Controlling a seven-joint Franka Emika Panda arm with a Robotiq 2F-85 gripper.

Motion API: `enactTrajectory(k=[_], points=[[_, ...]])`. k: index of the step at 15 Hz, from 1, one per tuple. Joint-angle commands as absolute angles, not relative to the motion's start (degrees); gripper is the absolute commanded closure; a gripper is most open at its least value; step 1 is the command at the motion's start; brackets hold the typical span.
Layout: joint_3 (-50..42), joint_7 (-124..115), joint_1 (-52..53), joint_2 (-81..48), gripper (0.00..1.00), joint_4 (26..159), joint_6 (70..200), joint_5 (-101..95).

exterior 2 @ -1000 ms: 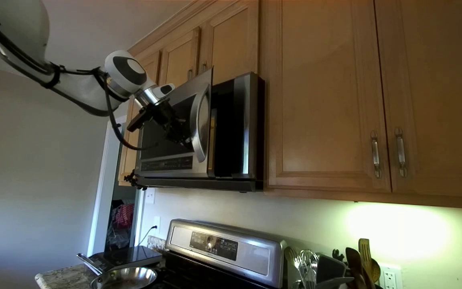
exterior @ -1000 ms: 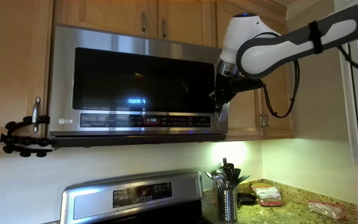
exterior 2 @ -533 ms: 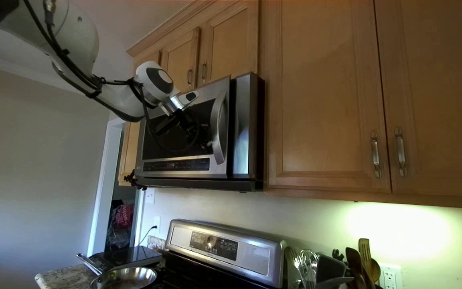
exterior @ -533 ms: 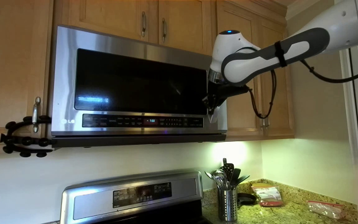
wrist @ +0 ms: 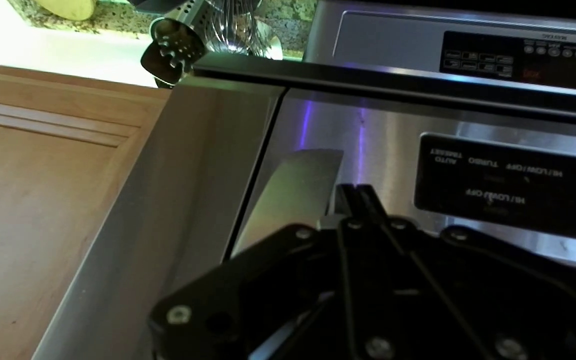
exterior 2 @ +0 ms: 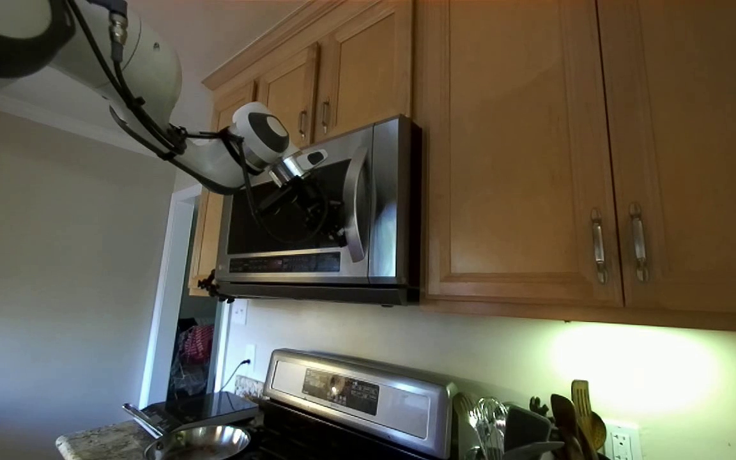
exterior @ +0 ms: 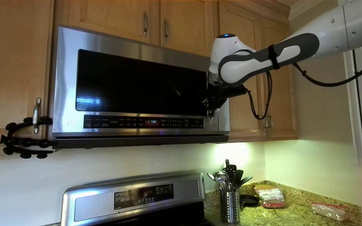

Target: Close the door of the microwave.

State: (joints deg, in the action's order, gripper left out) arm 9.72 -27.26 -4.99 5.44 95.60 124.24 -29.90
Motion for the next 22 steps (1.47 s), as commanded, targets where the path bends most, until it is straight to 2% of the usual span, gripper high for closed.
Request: enactTrajectory(k=[1,2,4,5,9,15,16,17,18,20,22], points=[[7.77,-23.64,-2.14,5.71,0.98,95.27,121.57,-27.20],[7.75,-23.07,-1.69,6.41,0.99,96.05,121.04,-26.19],[7.78,-20.02,-0.33,8.52,0.73,97.87,117.69,-20.97],[7.69,-18.09,0.44,9.78,0.69,98.96,115.83,-17.12],[8.28,-15.95,3.23,13.89,0.43,100.34,104.49,-4.45],[9.53,-20.87,4.64,20.44,0.04,105.12,90.62,3.15],[9.95,-21.71,4.62,21.29,0.00,106.06,89.37,3.44],[10.52,-22.51,4.65,22.38,0.00,107.57,88.54,3.51],[10.31,-20.18,4.22,18.76,0.09,103.10,89.66,2.20],[10.95,-21.20,4.33,20.10,0.00,104.94,88.93,2.26],[11.08,-21.36,4.33,20.60,0.00,105.68,88.93,2.27]])
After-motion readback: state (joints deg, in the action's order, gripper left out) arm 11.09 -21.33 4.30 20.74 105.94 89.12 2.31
